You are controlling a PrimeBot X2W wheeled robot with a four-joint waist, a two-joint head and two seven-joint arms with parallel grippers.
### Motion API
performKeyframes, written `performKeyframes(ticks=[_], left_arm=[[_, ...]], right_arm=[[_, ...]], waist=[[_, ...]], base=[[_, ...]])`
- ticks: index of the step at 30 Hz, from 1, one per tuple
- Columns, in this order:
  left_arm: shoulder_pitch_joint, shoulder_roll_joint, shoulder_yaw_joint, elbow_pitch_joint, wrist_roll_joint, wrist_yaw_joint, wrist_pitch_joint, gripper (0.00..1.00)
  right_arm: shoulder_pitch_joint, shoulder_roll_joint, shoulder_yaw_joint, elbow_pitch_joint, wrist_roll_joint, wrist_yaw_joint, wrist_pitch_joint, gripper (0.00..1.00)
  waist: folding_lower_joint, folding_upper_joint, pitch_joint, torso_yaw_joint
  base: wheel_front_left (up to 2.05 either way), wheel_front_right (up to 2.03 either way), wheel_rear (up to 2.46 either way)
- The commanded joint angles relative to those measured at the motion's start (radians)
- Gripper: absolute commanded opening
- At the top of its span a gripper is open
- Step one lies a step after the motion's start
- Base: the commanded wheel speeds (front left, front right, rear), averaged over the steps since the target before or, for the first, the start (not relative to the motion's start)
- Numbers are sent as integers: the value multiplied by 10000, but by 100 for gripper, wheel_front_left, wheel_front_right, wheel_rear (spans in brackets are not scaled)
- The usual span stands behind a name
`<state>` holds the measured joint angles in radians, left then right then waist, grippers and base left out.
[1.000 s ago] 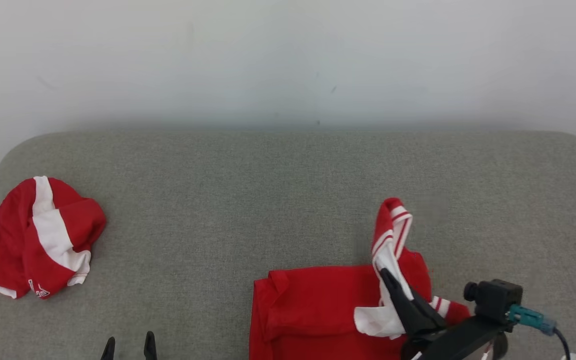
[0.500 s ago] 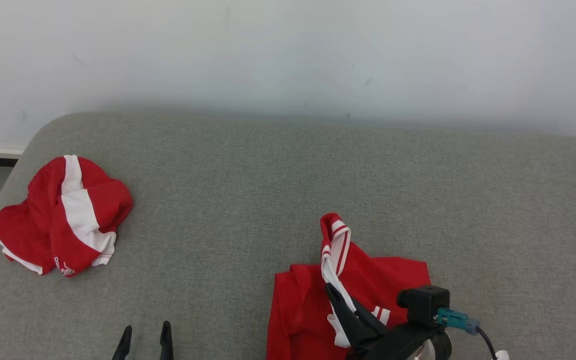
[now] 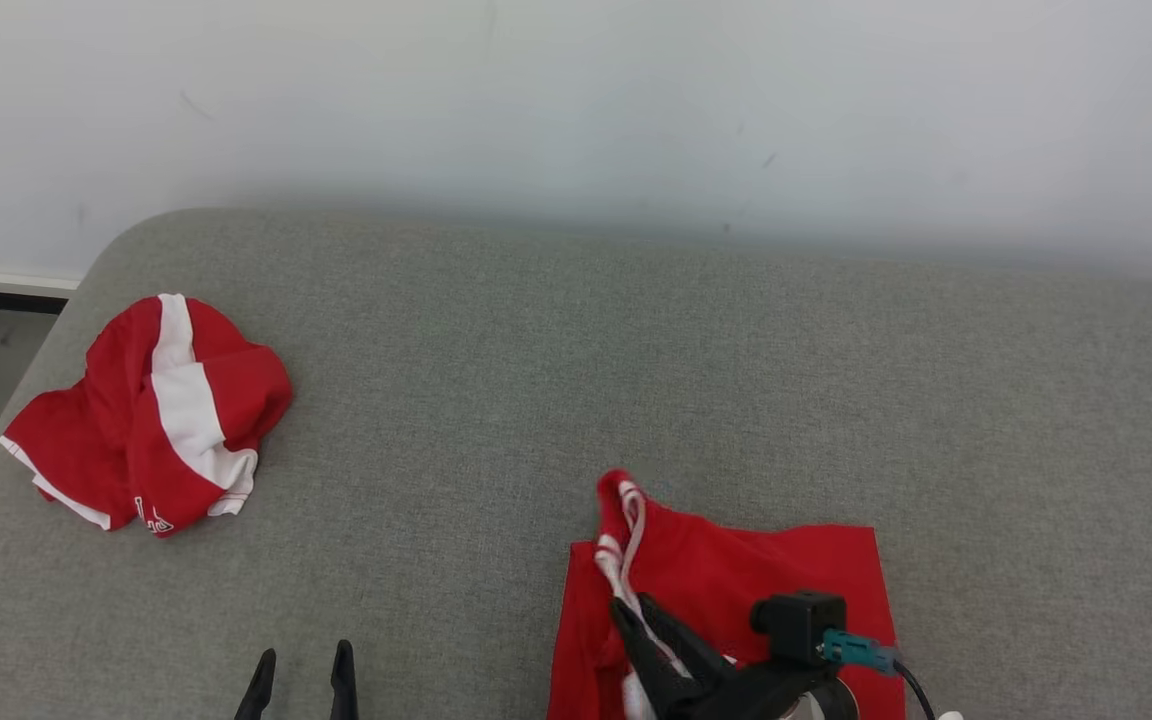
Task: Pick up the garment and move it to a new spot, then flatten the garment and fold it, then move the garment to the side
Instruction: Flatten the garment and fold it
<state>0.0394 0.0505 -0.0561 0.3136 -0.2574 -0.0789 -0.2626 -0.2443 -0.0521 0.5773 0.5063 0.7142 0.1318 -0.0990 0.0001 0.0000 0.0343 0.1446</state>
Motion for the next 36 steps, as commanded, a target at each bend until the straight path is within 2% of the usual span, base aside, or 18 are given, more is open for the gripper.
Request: performKeyframes(ticks=[1,8,11,16,21,25,32,36], left_arm=[[-90,-2,43,17,-128,38,-33,100],[112,0,169,-16,-127,37,-33,100],[193,-2,208,-46,-130,39,-33,100],[228,0,293,-117,-106,31,-33,100],[346,0,409,-197,34,-10,-33,100],[460,0,518,-350,196,-22,-33,100],[580,-2,675,-736,524,-33,-33,100],[549,0,722,-858,654,-62,-33,100]], right_arm=[[-177,23,199,-44,312,-17,-160,100],[-512,18,274,-646,737,-17,-757,100],[-545,-301,-61,-1304,673,-17,-999,100],[-94,-953,-1155,-2333,314,-17,-1252,100],[712,-1464,-2702,-2704,-280,-17,-1408,100],[1468,-1738,-3801,-2845,-1453,-17,-1549,100],[2714,-1141,-5147,-3451,-3150,-17,-1657,100],[3264,-599,-5739,-3844,-3466,-17,-1652,100]], waist=[[-1,0,-23,-14],[-1,0,-111,-158],[-1,0,-148,-245],[-1,0,-202,-353],[-1,0,-293,-398],[-1,0,-367,-442],[-1,0,-395,-617],[-1,0,-404,-691]], base=[[0,0,0],[0,0,0],[0,0,0],[0,0,0],[0,0,0],[0,0,0],[0,0,0],[0,0,0]])
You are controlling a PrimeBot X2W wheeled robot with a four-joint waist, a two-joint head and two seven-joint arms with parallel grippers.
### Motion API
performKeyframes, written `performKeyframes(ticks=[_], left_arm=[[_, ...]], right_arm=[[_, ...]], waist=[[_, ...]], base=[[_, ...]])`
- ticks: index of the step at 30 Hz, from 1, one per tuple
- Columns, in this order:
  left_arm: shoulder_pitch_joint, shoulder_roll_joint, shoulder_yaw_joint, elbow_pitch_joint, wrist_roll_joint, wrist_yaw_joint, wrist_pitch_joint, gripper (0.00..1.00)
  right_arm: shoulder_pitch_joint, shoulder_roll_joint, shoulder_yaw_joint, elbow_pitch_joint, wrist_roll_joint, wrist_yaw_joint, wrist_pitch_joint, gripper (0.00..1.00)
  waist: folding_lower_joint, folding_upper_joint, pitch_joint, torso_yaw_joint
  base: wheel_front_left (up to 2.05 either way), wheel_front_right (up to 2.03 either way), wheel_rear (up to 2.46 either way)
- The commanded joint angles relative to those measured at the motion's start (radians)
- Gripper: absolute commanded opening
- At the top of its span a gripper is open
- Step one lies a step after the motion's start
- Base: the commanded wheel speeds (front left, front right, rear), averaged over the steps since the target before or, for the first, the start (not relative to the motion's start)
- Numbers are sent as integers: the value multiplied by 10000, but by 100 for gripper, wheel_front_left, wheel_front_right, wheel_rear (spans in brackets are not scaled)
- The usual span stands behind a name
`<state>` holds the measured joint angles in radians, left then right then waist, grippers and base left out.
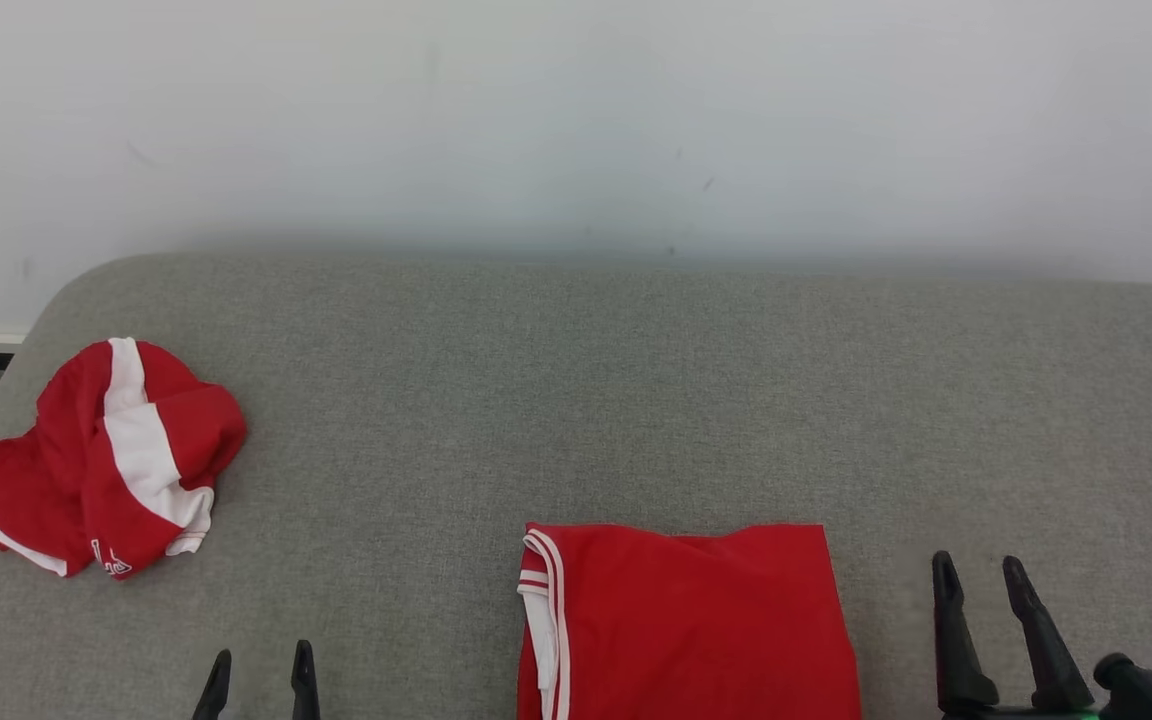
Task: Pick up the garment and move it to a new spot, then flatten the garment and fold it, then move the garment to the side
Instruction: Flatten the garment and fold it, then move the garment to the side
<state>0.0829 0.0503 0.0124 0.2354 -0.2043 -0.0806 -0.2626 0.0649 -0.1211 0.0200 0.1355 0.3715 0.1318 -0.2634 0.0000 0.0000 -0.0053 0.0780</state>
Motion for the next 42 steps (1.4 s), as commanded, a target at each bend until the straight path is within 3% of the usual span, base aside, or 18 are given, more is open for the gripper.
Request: performKeyframes(ticks=[1,6,17,26,42], left_arm=[[108,0,43,-109,160,-48,-33,100],[186,3,45,-212,266,-2,-33,100],[440,2,-139,-685,783,223,-33,100],[546,0,-382,-905,779,457,-33,100],[613,1,-476,-1040,1061,441,-33,100]], right_arm=[[273,182,-286,-139,-52,-17,-6,100],[706,491,-648,-499,-390,-17,-8,100],[1442,672,-334,-1166,-1550,-17,-7,100],[1437,709,32,-865,-1616,-17,-7,100],[1174,713,-84,-391,-1845,-17,-8,100]], waist=[[0,0,-19,-43],[0,0,-109,-179],[0,0,-210,-564],[0,0,-230,-685],[0,0,-247,-589]], base=[[0,0,0],[0,0,0],[0,0,0],[0,0,0],[0,0,0]])
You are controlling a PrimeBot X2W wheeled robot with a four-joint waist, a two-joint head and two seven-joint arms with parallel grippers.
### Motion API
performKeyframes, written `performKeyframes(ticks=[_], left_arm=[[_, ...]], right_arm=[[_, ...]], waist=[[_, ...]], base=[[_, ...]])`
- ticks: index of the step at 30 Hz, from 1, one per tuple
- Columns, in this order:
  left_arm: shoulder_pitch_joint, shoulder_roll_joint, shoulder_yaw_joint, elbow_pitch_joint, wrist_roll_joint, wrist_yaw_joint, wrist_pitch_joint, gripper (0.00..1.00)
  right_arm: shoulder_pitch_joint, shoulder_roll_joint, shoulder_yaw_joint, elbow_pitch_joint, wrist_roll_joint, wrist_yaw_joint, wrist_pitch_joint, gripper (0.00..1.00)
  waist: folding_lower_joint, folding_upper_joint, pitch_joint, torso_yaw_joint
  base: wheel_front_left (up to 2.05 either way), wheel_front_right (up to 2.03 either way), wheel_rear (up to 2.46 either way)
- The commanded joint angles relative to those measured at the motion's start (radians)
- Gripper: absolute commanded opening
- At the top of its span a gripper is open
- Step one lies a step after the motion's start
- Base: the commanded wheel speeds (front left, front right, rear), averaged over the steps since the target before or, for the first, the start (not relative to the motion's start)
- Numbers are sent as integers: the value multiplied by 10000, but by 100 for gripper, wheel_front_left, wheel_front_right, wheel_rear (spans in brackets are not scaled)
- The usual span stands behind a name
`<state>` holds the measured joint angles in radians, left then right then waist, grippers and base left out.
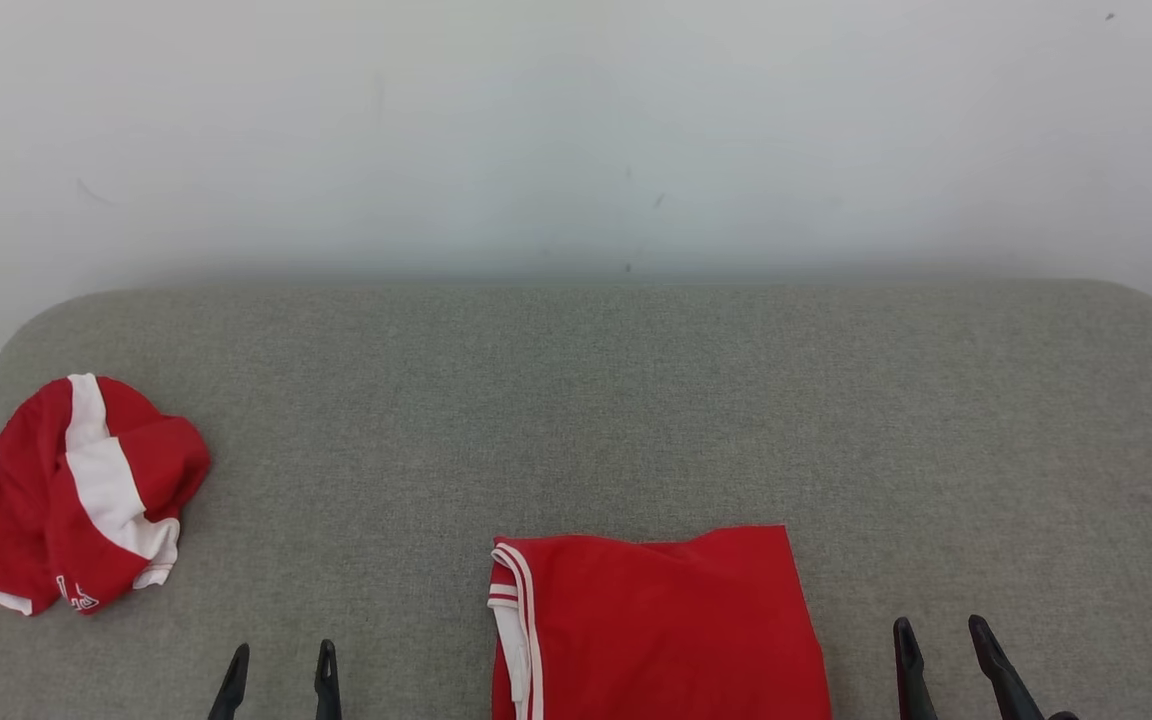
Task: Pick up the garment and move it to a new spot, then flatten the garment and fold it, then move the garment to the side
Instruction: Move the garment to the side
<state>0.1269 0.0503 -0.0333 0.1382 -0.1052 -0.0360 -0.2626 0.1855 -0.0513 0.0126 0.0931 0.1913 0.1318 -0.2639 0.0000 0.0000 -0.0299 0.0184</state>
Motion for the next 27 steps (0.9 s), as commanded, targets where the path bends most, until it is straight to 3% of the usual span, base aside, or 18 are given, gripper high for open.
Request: performKeyframes(ticks=[1,27], left_arm=[[178,1,-27,-87,87,1,-33,100],[225,1,-63,-214,277,15,-33,100]], right_arm=[[-34,15,-20,46,-56,-17,-2,100],[17,15,24,250,-133,-17,-2,100]], waist=[[0,0,1,13],[0,0,-53,24]], base=[[0,0,0],[0,0,0]])
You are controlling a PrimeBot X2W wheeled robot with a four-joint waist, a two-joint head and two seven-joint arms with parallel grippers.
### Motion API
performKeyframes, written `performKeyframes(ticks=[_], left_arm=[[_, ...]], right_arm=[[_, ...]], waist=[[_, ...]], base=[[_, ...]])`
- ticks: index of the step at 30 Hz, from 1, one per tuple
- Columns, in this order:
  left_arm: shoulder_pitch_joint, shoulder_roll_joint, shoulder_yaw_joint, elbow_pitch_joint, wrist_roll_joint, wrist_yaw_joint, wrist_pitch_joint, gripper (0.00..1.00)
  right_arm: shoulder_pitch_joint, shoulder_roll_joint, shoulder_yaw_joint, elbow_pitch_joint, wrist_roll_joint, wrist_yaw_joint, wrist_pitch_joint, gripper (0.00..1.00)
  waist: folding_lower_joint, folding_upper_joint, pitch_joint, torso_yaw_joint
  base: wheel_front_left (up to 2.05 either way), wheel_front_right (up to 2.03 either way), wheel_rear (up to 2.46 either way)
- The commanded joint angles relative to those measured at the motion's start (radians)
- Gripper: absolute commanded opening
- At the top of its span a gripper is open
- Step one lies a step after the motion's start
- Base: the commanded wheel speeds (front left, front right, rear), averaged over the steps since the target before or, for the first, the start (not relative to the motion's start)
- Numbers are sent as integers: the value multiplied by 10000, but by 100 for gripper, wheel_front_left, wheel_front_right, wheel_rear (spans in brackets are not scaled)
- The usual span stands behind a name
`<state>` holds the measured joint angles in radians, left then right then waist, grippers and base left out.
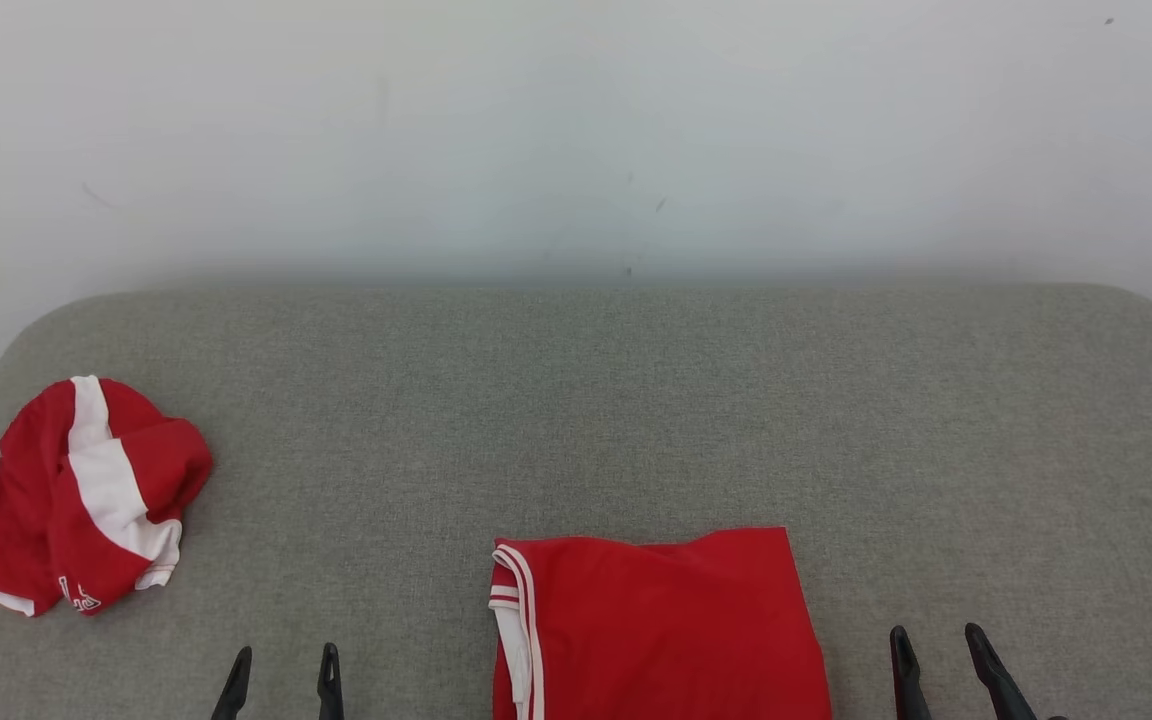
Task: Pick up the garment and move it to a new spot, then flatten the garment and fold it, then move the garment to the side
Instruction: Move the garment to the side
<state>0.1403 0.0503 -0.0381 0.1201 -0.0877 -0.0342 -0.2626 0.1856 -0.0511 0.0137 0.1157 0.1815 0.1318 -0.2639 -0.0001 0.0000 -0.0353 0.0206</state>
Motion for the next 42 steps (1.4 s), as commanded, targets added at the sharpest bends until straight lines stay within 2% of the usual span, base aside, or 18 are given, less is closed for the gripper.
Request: performKeyframes(ticks=[1,27,34,42], left_arm=[[86,1,-11,-34,105,-5,-33,100],[88,1,615,-26,-74,-63,-33,100],[18,0,595,21,-118,-65,-33,100],[-129,0,467,131,-159,-159,-33,100]], right_arm=[[19,13,10,33,-32,-17,-2,100],[-272,14,84,570,221,-17,-2,100],[-1252,11,428,1794,88,-17,-2,100],[-3174,6,832,5128,144,-17,-2,100]], waist=[[1,0,0,9],[1,0,-65,129],[1,0,-43,191],[1,0,-1,544]], base=[[0,0,0],[0,0,0],[0,0,0],[0,0,0]])
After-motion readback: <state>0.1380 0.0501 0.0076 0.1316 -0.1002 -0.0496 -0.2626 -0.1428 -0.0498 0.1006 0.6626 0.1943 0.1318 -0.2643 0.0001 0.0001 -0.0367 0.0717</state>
